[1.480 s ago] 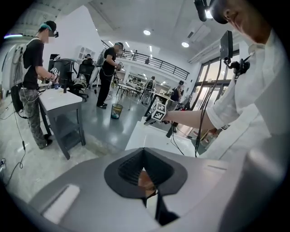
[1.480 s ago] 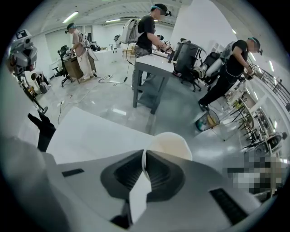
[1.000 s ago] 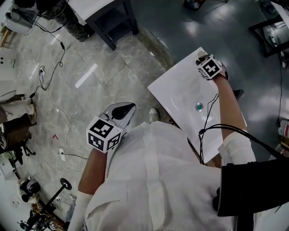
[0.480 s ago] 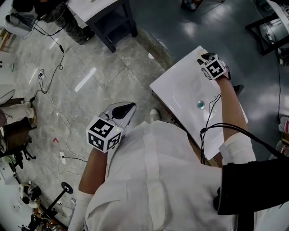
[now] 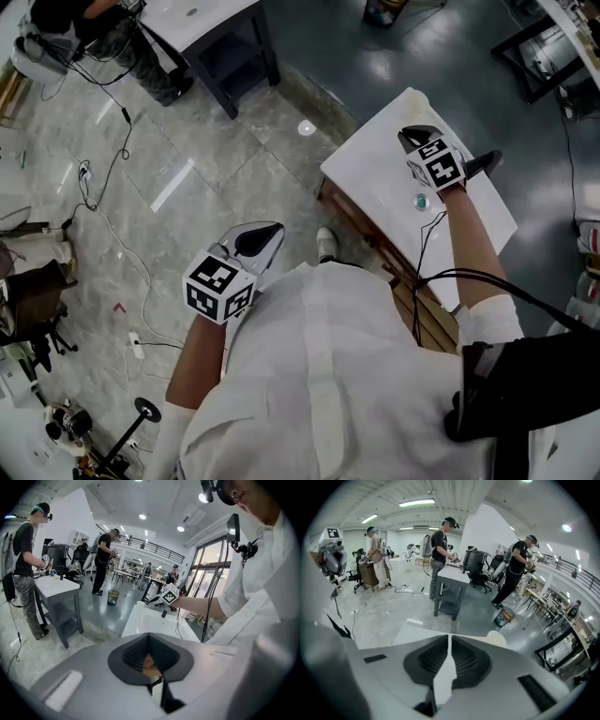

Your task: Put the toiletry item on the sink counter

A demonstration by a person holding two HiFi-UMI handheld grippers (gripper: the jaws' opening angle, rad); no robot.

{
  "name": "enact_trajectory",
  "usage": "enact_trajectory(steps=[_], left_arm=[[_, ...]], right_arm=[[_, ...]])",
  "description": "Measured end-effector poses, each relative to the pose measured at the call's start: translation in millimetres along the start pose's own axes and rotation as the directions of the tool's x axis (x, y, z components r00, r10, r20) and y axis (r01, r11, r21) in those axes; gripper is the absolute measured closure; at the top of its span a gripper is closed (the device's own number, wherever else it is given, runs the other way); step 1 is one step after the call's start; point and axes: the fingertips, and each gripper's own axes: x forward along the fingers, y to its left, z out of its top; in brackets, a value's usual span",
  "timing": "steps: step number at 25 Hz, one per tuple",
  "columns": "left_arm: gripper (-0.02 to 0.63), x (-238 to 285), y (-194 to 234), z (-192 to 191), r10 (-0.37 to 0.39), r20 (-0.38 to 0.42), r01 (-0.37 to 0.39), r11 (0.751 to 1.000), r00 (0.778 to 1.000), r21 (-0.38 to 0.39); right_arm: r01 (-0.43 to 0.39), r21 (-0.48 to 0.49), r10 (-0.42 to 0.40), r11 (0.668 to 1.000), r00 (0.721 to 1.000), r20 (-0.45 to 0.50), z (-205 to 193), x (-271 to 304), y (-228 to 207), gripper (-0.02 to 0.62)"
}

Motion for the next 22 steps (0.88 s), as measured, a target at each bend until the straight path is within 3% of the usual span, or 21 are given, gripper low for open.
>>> enact_trajectory(steps=[11, 22], left_arm=[[0.600, -64, -34, -42, -0.096, -0.009, 0.096, 0.994, 0.995, 0.052], [0.600, -101, -74, -87, -0.194, -0.023, 0.195, 0.977, 0.981, 0.084]], right_arm=[[-0.192, 0.134, 0.177, 0.972, 0.978, 0.113, 12, -75, 223, 0.590], [-0.234, 0.131, 0.210, 0.963, 0.963, 0.172, 21, -135, 352, 0.591]])
